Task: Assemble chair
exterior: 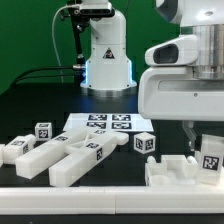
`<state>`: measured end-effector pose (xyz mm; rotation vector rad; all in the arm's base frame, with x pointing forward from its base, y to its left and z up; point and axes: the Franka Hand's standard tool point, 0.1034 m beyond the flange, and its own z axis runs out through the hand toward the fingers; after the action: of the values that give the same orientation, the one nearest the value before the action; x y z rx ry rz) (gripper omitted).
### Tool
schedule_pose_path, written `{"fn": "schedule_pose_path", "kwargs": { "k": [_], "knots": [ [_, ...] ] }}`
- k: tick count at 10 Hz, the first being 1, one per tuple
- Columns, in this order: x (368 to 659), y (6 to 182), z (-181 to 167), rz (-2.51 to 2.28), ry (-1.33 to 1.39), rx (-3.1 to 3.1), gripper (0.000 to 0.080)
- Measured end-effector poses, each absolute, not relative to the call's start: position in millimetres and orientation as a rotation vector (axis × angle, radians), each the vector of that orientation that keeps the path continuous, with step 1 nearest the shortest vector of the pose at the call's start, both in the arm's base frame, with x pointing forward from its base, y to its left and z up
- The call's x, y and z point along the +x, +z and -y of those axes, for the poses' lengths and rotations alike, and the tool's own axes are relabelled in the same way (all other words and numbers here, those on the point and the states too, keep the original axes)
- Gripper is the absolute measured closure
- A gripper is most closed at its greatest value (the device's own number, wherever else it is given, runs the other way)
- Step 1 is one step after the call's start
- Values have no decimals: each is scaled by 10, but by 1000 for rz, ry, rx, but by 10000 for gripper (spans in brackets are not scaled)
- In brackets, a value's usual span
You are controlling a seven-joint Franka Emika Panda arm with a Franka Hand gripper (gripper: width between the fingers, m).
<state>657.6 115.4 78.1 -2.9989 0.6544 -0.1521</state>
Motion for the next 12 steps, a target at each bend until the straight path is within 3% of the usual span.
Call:
{"fn": "schedule_pose_path", "kwargs": {
  "k": [5,7,8,9,10,11,12],
  "knots": [
    [6564,763,-1093,-1821,-80,-2407,509],
    [6563,762,-1092,-1813,-81,-2415,509],
    [6567,762,-1100,-1707,-96,-2494,453],
    [6562,762,-1141,-1435,-117,-2665,453],
    [6547,752,-1190,-1189,-124,-2788,257],
    [6532,735,-1221,-1009,-127,-2863,171],
    [6537,737,-1201,-950,-132,-2885,156]
  ]
}}
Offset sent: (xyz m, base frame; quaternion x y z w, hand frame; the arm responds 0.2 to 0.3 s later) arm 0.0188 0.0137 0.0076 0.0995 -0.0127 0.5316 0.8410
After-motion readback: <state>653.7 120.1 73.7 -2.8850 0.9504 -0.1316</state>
